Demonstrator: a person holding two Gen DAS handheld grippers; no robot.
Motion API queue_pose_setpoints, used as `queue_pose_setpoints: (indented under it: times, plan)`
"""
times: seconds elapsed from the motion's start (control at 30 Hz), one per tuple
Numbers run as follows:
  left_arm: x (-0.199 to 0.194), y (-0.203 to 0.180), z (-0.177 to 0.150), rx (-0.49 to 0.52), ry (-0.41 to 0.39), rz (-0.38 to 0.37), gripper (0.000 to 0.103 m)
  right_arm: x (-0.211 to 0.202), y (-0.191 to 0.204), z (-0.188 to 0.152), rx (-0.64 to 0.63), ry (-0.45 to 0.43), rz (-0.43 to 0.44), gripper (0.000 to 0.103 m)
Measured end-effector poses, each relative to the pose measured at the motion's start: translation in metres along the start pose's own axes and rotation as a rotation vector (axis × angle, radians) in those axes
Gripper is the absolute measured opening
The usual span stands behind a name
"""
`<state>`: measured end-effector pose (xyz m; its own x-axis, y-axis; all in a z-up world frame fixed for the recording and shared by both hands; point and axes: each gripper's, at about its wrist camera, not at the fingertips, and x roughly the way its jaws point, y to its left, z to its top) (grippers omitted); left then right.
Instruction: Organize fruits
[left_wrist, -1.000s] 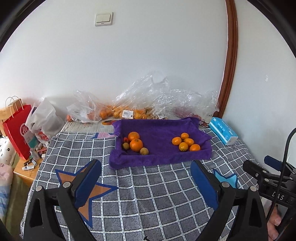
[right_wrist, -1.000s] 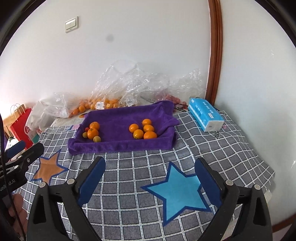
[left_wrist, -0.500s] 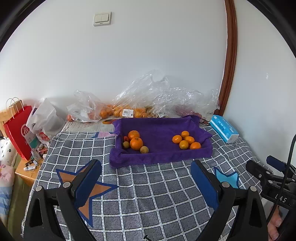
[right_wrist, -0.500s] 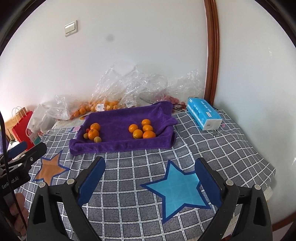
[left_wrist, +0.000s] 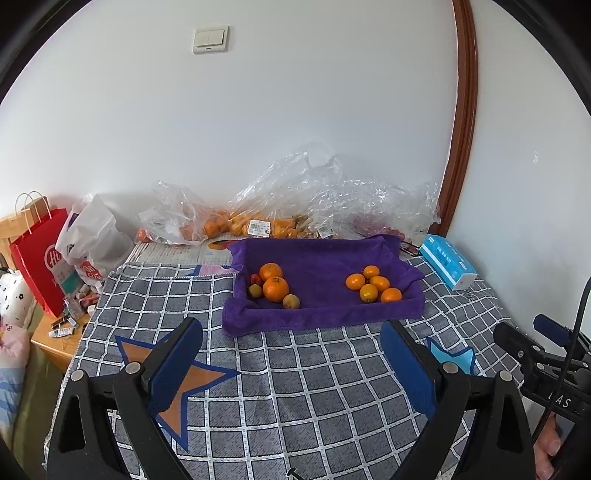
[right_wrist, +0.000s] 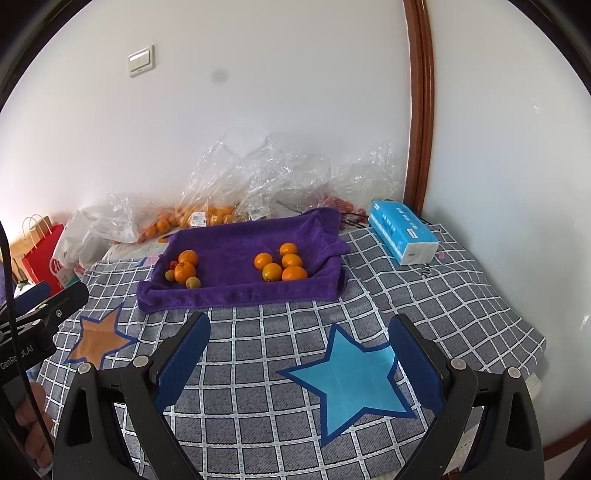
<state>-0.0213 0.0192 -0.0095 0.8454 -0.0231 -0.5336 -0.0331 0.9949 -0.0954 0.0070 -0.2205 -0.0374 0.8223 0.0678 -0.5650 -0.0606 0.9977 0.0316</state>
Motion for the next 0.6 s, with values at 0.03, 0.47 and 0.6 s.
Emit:
queue_pose_setpoints:
  times: [0.03, 0.47, 0.6]
  plan:
    - [-0.0001, 0.0001, 0.0000, 0.000, 0.001, 0.000, 0.097, -0.0002, 0.0004, 0.0002, -0.001, -0.001, 0.001, 0.096]
    - [0.0006, 0.0005, -0.0013, -0.002, 0.006, -0.003, 0.097, -0.0016, 0.0039, -0.0004, -0.017, -0.006, -0.010, 0.096]
    - [0.0014, -0.0013, -0.0018, -0.003, 0.007, -0.001, 0.097, -0.0022, 0.0043, -0.0008, -0.015, -0.005, -0.012, 0.096]
